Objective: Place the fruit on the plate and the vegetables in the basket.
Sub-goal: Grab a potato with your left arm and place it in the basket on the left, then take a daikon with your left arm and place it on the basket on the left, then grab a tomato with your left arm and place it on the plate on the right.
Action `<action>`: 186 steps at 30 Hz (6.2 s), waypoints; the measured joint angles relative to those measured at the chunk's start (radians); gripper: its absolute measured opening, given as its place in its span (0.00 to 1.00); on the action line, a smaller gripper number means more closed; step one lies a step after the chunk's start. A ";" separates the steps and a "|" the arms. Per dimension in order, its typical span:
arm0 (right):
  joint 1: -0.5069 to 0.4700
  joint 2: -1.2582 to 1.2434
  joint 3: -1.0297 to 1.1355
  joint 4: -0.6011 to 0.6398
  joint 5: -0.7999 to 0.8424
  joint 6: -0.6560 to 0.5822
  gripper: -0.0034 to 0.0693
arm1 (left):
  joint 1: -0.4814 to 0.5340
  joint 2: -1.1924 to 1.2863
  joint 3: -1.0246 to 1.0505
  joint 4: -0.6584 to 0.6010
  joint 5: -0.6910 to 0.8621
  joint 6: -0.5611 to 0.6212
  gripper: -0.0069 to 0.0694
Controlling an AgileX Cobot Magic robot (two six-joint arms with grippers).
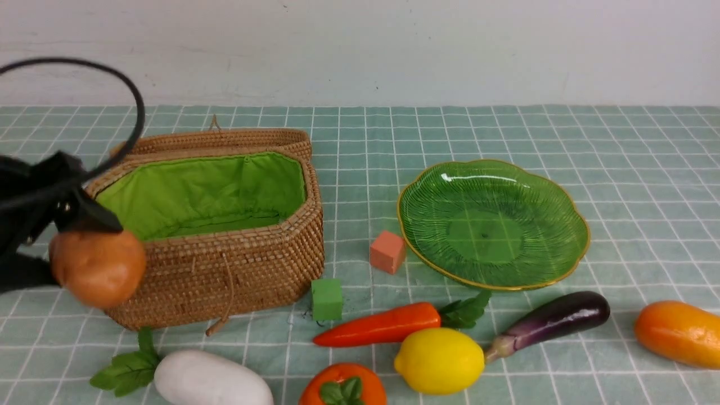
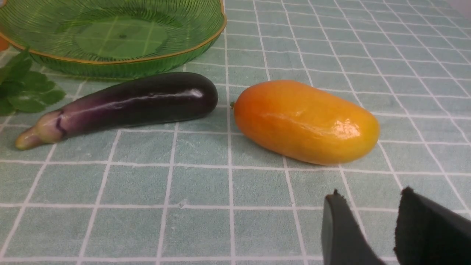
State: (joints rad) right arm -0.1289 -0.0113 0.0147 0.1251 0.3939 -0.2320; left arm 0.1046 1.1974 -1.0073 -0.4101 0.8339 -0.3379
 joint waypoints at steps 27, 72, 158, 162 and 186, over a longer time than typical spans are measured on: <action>0.000 0.000 0.000 0.000 0.000 0.000 0.38 | 0.000 0.364 -0.287 -0.093 -0.111 0.001 0.94; 0.000 0.000 0.000 0.000 0.000 0.000 0.38 | -0.450 0.246 0.308 0.271 -0.350 -0.756 0.82; 0.000 0.000 0.000 0.000 0.000 0.000 0.38 | -0.322 0.185 -0.124 0.179 0.185 0.243 0.79; 0.000 0.000 0.000 0.000 0.000 0.000 0.38 | -0.322 0.178 -0.115 0.103 0.242 0.332 0.79; 0.000 0.000 0.000 0.000 0.000 0.000 0.38 | -0.628 0.297 0.004 -0.051 0.024 0.439 0.79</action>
State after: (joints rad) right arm -0.1289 -0.0113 0.0147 0.1251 0.3939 -0.2320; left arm -0.5232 1.4941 -1.0034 -0.4615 0.8580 0.1012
